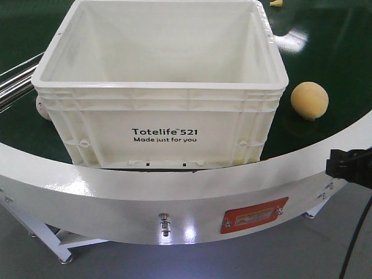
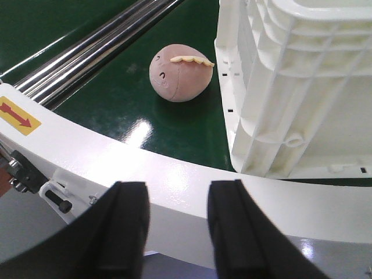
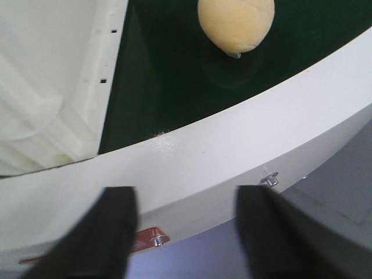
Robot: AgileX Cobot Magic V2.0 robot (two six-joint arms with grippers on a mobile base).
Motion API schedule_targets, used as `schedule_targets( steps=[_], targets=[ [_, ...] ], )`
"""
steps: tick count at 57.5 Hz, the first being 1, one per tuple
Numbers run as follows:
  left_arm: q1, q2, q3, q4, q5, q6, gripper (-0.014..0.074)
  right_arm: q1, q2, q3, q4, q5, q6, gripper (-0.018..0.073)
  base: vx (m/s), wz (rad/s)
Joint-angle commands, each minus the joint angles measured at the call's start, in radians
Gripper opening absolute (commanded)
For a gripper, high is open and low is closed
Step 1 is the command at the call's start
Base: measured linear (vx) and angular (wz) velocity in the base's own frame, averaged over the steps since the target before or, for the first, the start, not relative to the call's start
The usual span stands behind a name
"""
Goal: Place moving items into box and shelve
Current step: 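Grasp the yellow-orange ball on the belt with the right gripper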
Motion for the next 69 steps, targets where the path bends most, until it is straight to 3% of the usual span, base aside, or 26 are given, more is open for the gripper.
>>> schedule_targets(
  steps=[1, 7, 15, 25, 38, 52, 69],
  targets=[
    [-0.002, 0.015, -0.031, -0.002, -0.072, -0.009, 0.0514, -0.018, 0.051, -0.068, -0.048, -0.067, 0.054, 0.0635, 0.00, 0.00],
    [-0.002, 0.017, -0.031, -0.002, -0.067, -0.009, 0.0561, -0.063, 0.136, -0.147, -0.052, -0.016, 0.052, 0.0723, 0.00, 0.00],
    [-0.002, 0.017, -0.031, -0.002, -0.065, -0.009, 0.0560, -0.136, 0.267, -0.267, -0.033, 0.036, -0.009, 0.0717, 0.00, 0.00],
    [-0.002, 0.017, -0.031, -0.002, -0.066, -0.009, 0.0560, -0.167, 0.460, -0.437, 0.098, 0.097, -0.190, 0.0701, 0.00, 0.00],
    [-0.002, 0.017, -0.031, -0.002, -0.062, -0.009, 0.0560, -0.165, 0.678, -0.629, 0.243, 0.071, -0.407, 0.0699, 0.00, 0.00],
    [-0.002, 0.017, -0.031, -0.002, -0.062, -0.009, 0.0560, -0.165, 0.879, -0.755, 0.248, -0.083, -0.444, 0.0689, 0.00, 0.00],
    [-0.002, 0.017, -0.031, -0.002, -0.062, -0.009, 0.0560, -0.165, 1.016, -0.869, 0.320, 0.004, -0.512, 0.0638, 0.00, 0.00]
  ],
)
